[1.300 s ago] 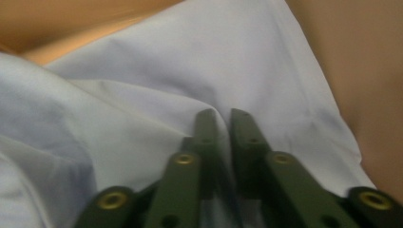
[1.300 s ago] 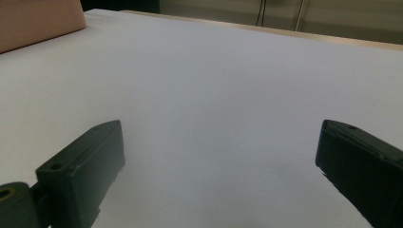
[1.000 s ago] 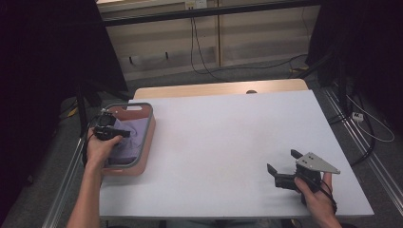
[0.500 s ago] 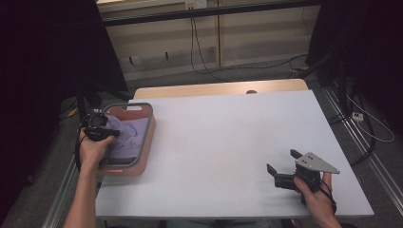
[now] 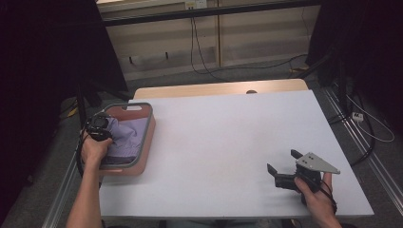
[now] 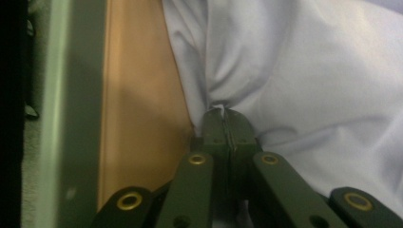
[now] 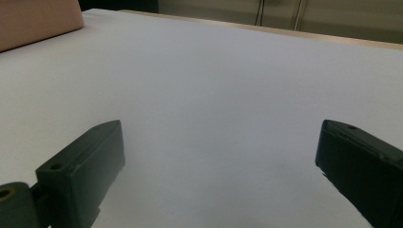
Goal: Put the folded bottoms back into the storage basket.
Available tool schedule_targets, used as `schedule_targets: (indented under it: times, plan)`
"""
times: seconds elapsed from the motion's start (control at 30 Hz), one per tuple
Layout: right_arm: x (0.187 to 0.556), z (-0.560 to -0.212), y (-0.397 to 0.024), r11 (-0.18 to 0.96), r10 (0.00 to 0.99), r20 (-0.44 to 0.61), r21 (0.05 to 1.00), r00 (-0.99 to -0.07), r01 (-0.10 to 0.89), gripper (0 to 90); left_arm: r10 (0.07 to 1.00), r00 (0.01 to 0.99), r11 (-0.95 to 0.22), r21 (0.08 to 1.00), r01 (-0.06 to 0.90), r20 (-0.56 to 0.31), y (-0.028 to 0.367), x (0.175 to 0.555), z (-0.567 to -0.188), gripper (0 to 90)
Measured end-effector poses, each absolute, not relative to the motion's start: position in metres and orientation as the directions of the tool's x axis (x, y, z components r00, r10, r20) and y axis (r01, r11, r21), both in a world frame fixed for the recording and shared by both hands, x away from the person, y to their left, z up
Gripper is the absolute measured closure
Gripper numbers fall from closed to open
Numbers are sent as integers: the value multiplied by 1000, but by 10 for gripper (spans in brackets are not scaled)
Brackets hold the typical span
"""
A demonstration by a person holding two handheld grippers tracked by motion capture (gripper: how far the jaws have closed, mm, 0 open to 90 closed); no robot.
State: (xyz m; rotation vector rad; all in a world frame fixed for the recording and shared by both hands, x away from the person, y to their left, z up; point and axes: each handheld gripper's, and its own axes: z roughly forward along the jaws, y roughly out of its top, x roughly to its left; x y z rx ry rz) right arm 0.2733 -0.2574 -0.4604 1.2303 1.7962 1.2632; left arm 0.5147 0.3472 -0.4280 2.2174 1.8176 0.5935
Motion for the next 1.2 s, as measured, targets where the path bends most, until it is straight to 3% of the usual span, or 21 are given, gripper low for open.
schedule_targets:
  times: [0.33,0.6,0.73,1.0,1.2]
  plan:
    - [273,-460,-257,113,925,24,935,-380,336,21,973,192,-230,435,870,130,350,517,-427,893]
    - [273,-460,-257,113,924,25,935,-381,335,21,979,192,-206,332,920,74,354,508,-419,895]
    - [273,-460,-258,110,924,29,935,-382,337,21,978,203,-209,371,905,57,354,506,-416,811]
    - [272,-460,-259,108,923,31,935,-383,337,21,959,283,-226,543,809,-22,354,491,-401,643]
    - [271,-461,-259,104,924,36,935,-382,339,20,951,307,-233,608,759,-20,355,484,-394,518]
